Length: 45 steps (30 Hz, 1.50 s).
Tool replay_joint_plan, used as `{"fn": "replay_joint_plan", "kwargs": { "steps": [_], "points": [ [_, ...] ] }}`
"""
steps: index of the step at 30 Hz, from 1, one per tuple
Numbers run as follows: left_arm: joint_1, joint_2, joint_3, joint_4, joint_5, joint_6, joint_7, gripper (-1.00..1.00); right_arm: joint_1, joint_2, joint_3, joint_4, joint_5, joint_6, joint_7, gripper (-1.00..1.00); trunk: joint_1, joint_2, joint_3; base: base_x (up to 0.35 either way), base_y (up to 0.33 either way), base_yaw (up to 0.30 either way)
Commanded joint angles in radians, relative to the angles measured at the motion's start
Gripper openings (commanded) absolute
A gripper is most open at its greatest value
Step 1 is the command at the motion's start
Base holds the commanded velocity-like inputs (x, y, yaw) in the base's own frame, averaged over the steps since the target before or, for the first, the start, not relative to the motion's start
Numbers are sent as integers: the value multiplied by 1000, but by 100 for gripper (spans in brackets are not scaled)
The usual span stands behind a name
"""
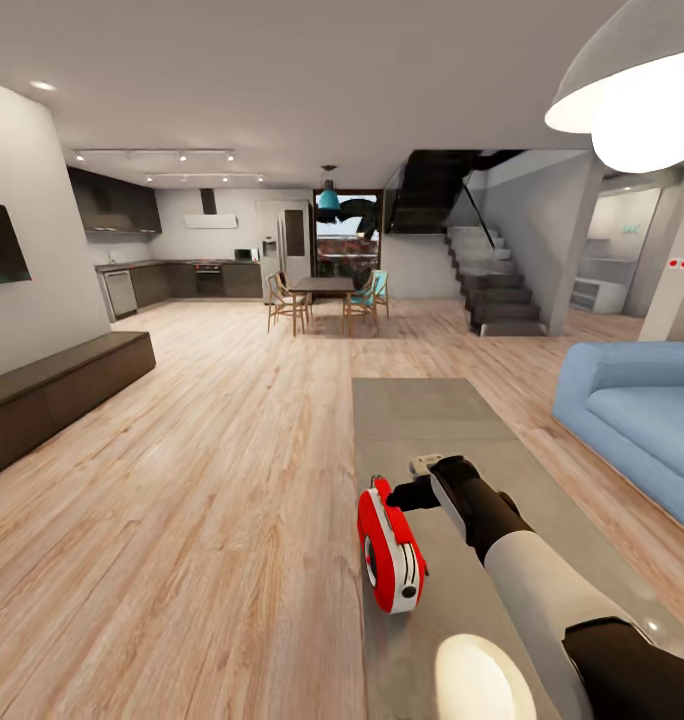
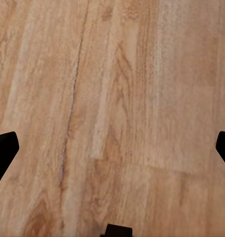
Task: Turn on the radio receiver that's on the table in the living room.
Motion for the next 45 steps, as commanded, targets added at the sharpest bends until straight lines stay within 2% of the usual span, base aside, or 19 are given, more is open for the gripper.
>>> {"fn": "replay_joint_plan", "kwargs": {
  "steps": [1,17,28,45],
  "points": [
    [0,-3,0,0,-1,-1,1,100,0,1,0,0,0,0,0,100,4,-7,-3,0,0,0],
    [0,-10,0,0,-1,-2,2,100,0,1,1,3,0,0,1,100,65,-119,-53,0,0,0],
    [0,-10,0,0,-1,-1,0,100,0,3,2,3,2,0,1,100,65,-119,-53,0,0,0],
    [0,-10,-1,0,-1,-1,1,100,0,3,2,3,2,0,1,100,130,-238,-107,0,0,0]
  ]
}}
